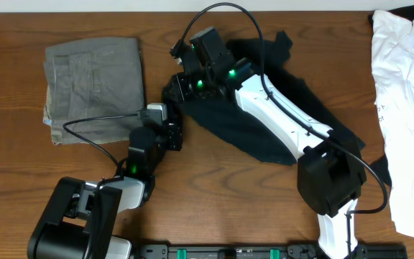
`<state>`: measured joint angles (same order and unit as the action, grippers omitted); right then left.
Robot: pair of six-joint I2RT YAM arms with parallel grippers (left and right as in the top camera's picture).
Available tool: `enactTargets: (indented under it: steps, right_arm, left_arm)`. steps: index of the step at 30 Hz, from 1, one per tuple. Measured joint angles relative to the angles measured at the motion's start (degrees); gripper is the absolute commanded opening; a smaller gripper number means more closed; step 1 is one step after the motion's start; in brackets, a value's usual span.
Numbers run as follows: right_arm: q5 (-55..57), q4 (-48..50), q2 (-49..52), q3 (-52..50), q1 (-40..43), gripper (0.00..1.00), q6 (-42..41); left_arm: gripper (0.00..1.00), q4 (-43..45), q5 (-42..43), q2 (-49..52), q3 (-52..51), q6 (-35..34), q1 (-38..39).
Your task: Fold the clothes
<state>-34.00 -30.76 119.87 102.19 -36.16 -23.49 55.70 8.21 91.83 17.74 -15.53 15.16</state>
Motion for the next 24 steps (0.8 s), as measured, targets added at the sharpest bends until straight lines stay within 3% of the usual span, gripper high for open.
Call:
enactTargets:
  steps: [2,3,15,24]
  right_arm:
    - [-0.07,0.0,0.0,0.0,0.0,0.17,0.0]
    - [-0.11,-0.02,0.0,0.0,0.0,0.17,0.0]
    - [-0.11,-2.32,0.0,0.0,0.68,0.17,0.04]
    - [4.0,-17.46,0.0,0.0,7.52,0.18,4.09]
  left_arm:
    - [0.07,0.02,-0.81,0.0,0.0,-0.2,0.0]
    - [0.06,0.0,-1.01,0.0,0.0,-0.33,0.02]
    - [0.06,-0.02,-1.57,0.0,0.0,0.09,0.02]
    - [0.06,-0.61,-1.57,0.0,0.0,0.09,0.02]
